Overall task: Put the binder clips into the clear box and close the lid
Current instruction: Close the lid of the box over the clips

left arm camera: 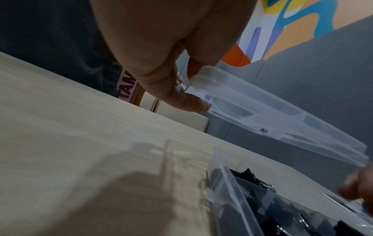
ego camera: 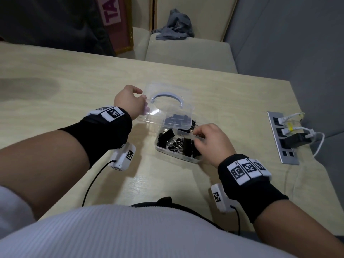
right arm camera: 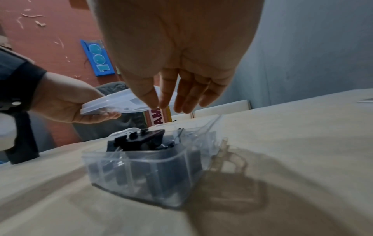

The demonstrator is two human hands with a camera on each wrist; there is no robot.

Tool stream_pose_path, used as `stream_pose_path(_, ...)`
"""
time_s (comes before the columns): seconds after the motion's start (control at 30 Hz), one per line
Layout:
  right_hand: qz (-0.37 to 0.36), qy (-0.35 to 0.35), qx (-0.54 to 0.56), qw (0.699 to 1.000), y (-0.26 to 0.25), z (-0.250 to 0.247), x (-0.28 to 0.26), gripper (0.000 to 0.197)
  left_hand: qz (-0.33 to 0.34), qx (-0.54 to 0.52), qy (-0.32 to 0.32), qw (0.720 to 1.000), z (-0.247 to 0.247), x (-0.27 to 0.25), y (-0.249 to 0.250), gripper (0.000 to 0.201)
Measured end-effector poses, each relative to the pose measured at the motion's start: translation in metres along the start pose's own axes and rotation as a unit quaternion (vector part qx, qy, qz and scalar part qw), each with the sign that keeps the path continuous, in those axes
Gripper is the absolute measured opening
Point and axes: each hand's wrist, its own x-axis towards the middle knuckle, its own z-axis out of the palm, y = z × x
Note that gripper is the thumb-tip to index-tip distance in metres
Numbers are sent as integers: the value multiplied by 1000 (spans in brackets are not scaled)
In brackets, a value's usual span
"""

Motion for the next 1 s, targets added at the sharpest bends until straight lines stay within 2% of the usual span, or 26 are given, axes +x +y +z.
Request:
stream_pose_path(0.1, 44, 11, -33, 998, 9, -6, 0, 15, -1, -6, -9, 1000, 2, 0, -1, 11)
stream_pose_path(0.23, 61, -23, -56, 996, 17, -1, -4, 17, 3, 2, -29, 1000, 8, -3, -2, 11)
stream_pose_path(0.3, 71, -10, -45, 996, 19, 2, -6, 17, 3, 6, -47, 999, 13, -7, -3, 10)
stream_pose_path(0.43, 147, 78, 63, 984, 21, -4, -4, 22, 7, 24, -88, 996, 26, -12, -10, 8)
stream_pose_path(0.5, 212, 112, 185, 953, 21, -8, -3, 24, 25, 69, -101, 992, 32, -16, -15, 8)
stream_pose_path(0.57, 255, 98, 255, 928, 21, -10, -2, 24, 39, 118, -106, 987, 38, -19, -18, 12)
stream_pose_path(0.63, 246, 64, 217, 943, 23, -11, -1, 21, 59, 183, -108, 975, 44, -22, -19, 20)
stream_pose_path(0.7, 233, 44, 175, 955, 24, -10, 0, 27, 90, 250, -108, 958, 48, -24, -20, 27)
stream_pose_path(0.8, 237, 52, 164, 956, 24, -7, -1, 35, 147, 339, -116, 922, 49, -24, -21, 33)
stream_pose_path(0.87, 239, 57, 148, 958, 22, -5, -1, 36, 171, 376, -123, 902, 49, -24, -21, 34)
stream_pose_path(1.0, 226, 49, 62, 971, 22, -4, 1, 37, 199, 408, -118, 883, 50, -22, -19, 33)
